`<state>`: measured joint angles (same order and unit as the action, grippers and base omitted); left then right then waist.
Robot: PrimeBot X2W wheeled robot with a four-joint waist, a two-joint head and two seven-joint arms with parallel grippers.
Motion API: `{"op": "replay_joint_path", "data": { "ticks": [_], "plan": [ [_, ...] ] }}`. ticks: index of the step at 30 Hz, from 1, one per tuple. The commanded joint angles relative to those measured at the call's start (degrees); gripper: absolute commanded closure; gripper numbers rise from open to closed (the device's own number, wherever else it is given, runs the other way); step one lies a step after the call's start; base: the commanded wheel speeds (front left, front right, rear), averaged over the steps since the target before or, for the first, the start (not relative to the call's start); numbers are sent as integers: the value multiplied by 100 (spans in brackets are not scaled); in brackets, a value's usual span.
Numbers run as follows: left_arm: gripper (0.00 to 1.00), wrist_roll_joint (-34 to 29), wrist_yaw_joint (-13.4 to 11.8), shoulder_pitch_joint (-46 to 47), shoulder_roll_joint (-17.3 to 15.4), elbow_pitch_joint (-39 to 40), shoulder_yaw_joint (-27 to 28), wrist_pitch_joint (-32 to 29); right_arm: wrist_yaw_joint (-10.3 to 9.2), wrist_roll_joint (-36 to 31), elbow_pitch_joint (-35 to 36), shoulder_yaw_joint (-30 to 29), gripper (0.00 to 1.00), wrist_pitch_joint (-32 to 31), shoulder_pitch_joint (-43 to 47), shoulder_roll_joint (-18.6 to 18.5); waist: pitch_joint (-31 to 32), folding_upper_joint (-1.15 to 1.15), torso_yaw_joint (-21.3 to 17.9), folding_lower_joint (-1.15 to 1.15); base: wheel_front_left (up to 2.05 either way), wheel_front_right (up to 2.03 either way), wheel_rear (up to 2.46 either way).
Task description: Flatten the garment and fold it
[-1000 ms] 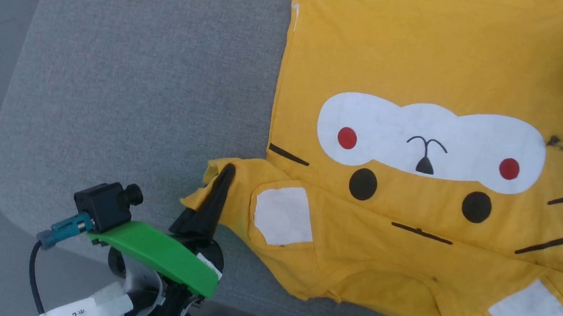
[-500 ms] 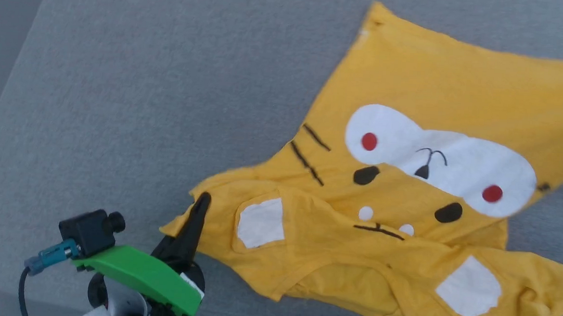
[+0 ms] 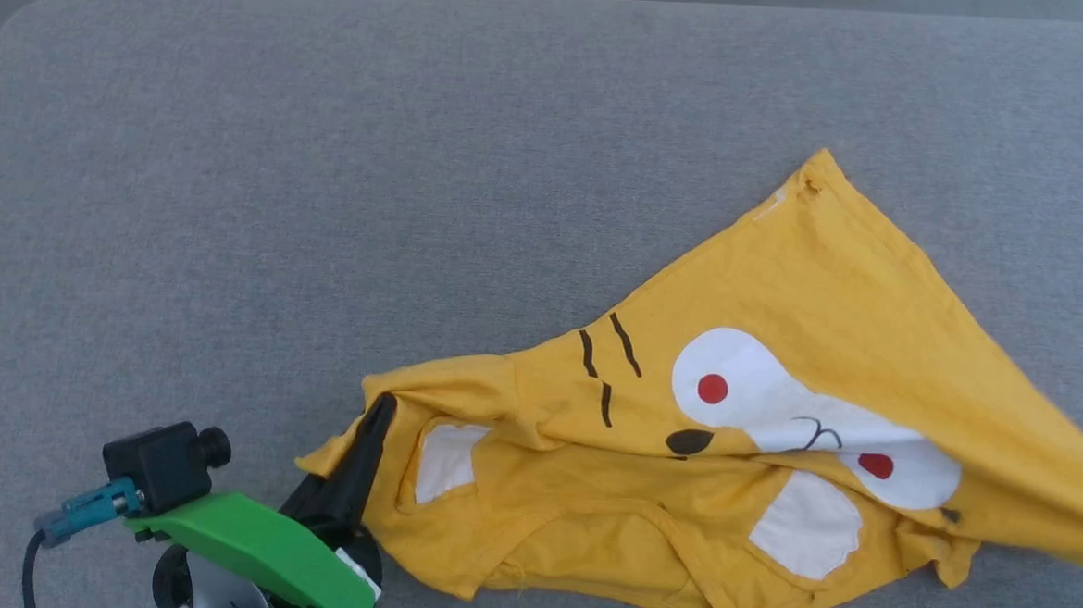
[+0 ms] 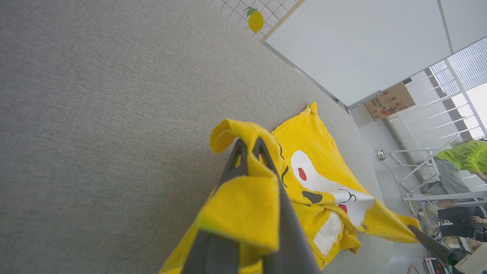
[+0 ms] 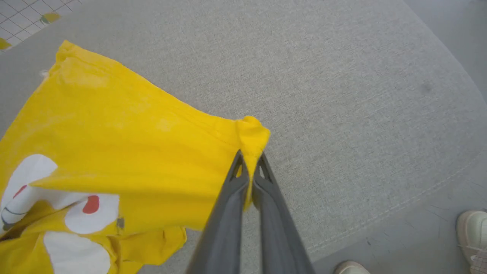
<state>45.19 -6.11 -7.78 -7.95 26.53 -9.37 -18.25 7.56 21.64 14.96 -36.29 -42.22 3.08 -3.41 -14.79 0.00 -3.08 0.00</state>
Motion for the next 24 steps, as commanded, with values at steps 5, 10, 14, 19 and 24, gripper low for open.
{"op": "replay_joint_path", "data": {
  "ticks": [5, 10, 14, 19, 24],
  "plan": [
    [100, -94, -104, -108, -91, -50, -40, -81, -8, -360, -807, 596, 100, 657, 350, 44, 164, 0, -130, 0, 0, 0, 0],
    [100, -91, -150, -142, -64, -79, -121, -141, -8, -503, -1758, 836, 74, 1181, 86, 51, 223, 0, -155, 0, 0, 0, 0],
    [100, -78, -148, -110, -33, -126, -190, -165, -8, -558, -1989, 788, 0, 1338, -84, 50, 263, 0, -107, 0, 0, 0, 0],
    [100, -89, -79, -8, -16, -210, -301, -173, -8, -497, -1302, 772, 0, 1157, -283, -288, 229, 0, 20, 0, 0, 0, 0],
    [100, -134, 74, 234, 24, -312, -491, -141, -8, -469, -669, 1516, 0, 400, -1269, -1029, 21, 0, 313, 0, 0, 0, 0]
  ]
}}
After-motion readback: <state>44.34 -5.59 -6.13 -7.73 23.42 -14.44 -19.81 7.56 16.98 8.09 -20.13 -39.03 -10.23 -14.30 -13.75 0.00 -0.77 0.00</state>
